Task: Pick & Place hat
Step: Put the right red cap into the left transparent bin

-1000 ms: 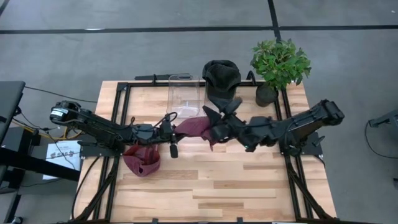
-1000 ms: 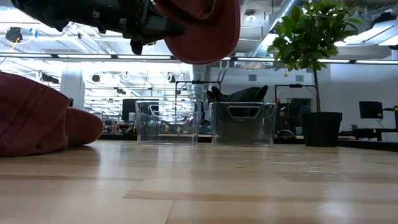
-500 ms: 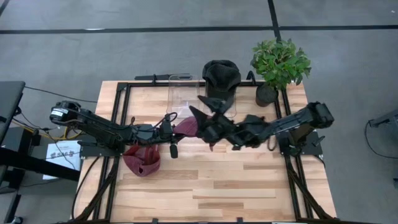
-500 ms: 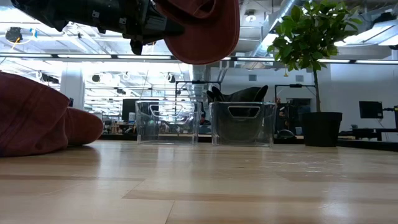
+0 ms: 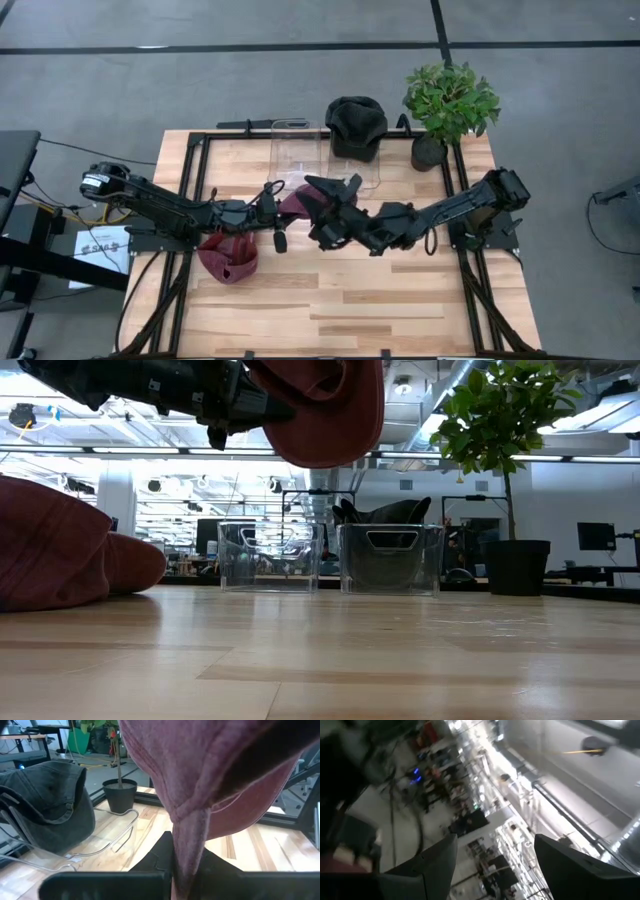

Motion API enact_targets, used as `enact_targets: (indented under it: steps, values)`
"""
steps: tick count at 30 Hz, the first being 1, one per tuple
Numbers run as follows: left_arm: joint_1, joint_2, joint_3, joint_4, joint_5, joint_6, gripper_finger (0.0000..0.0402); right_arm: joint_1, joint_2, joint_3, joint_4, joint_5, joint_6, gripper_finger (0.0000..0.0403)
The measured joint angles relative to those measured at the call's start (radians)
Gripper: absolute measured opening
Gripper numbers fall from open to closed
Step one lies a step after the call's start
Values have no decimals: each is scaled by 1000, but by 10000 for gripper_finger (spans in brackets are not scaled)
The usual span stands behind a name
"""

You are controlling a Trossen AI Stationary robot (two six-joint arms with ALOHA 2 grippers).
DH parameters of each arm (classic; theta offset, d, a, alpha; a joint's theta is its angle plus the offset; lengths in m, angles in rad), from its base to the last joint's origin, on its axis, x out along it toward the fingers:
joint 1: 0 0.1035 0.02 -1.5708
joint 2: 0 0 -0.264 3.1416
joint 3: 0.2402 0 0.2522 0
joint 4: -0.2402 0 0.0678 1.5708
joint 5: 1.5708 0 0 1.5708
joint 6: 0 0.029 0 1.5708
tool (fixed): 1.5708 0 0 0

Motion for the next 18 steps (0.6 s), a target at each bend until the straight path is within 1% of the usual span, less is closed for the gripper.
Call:
enact_targets:
  steps: [2,4,9,15,18]
  values:
    - [-2,0,0,5,0,-2,14,-17,0,0,-86,5,33,258]
    - [-2,0,0,5,0,-3,14,-38,2,0,-128,9,56,258]
    - [-2,0,0,11,1,-4,14,-90,1,0,-126,16,94,258]
    - [-10,0,0,27,50,-16,14,-151,1,0,-166,4,112,258]
    - [-20,0,0,32,50,-17,14,-169,1,0,-103,2,105,258]
